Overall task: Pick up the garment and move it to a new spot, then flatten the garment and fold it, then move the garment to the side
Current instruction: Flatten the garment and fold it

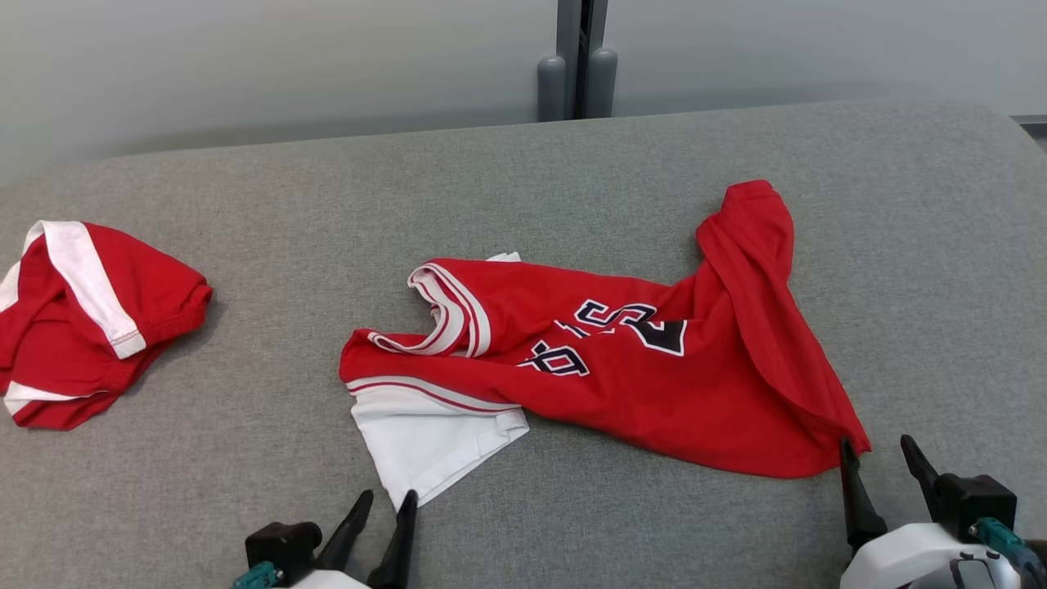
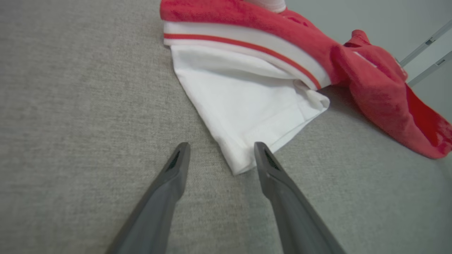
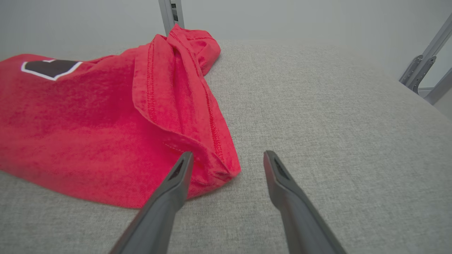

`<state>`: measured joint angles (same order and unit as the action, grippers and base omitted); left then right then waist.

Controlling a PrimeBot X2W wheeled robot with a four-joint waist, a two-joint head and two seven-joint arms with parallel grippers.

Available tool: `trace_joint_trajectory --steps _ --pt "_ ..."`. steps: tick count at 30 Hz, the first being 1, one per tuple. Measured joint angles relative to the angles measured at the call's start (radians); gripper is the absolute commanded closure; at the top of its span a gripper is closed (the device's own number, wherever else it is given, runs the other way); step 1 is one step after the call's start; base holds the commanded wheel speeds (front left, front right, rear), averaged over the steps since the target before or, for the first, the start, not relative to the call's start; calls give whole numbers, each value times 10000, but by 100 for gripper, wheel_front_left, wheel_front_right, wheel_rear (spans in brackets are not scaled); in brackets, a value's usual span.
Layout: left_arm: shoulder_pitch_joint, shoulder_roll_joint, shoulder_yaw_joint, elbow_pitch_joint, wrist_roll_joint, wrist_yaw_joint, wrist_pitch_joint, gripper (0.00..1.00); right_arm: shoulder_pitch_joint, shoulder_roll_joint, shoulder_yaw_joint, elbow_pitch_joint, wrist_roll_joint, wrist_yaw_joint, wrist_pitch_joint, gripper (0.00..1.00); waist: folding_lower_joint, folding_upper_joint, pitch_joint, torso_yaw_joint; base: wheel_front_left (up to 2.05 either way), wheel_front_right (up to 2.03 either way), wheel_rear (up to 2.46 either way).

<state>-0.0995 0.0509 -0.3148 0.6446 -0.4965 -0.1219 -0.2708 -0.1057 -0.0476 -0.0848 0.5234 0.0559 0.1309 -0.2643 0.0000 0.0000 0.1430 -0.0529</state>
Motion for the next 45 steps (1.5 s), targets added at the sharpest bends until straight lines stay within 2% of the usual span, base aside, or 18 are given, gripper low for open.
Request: trace_joint_trajectory --steps 1,2,3,10,19,20,21,22,23,28,36,41,45 --pt "-72 12 -77 61 -109 -4 -15 60 -46 0 4 13 0 0 0 0 0 0 27 -1 0 0 0" --pt "-130 13 -134 127 -456 -15 -21 96 -86 2 13 25 0 0 0 0 0 0 51 -1 0 0 0" --pt "-174 27 -201 165 -593 -15 -27 100 -115 -2 44 38 0 0 0 0 0 0 76 1 0 0 0" --pt "-540 92 -1200 115 -1131 -13 -15 100 -320 6 203 253 6 0 0 0 0 0 246 69 0 0 0" --pt "-576 242 -1584 -140 -1139 -15 -12 100 -493 6 -236 957 142 0 0 0 0 0 442 212 0 0 0" --pt "-581 265 -1601 -180 -1135 -19 -12 100 -559 -2 -255 1035 157 0 0 12 1 0 479 230 0 0 0" --pt "-587 276 -1597 -230 -1122 -46 -10 100 -634 -2 -253 1108 194 0 -2 51 0 0 516 248 0 0 0" --pt "-595 301 -1570 -288 -1101 -50 -6 100 -714 6 -263 1156 251 0 0 66 0 0 557 266 0 0 0" --pt "-613 326 -1530 -337 -1070 -50 10 100 -780 0 -249 1170 253 0 0 100 1 0 593 283 0 0 0" --pt "-640 322 -880 -819 -729 -88 65 100 -908 12 -182 1039 608 0 0 100 0 0 626 363 0 0 0" --pt "-683 648 598 -3137 -267 -88 65 100 -1327 8 0 -1020 1030 0 0 100 0 0 39 372 0 0 0" --pt "-1641 1392 1239 -4353 123 -88 65 100 -2368 -31 245 -2174 1269 0 0 100 0 0 -453 398 0 0 0" --pt "-2848 2188 1620 -5010 527 -88 65 100 -3404 -533 552 -2761 1530 -2 0 100 0 0 -873 426 0 0 0"
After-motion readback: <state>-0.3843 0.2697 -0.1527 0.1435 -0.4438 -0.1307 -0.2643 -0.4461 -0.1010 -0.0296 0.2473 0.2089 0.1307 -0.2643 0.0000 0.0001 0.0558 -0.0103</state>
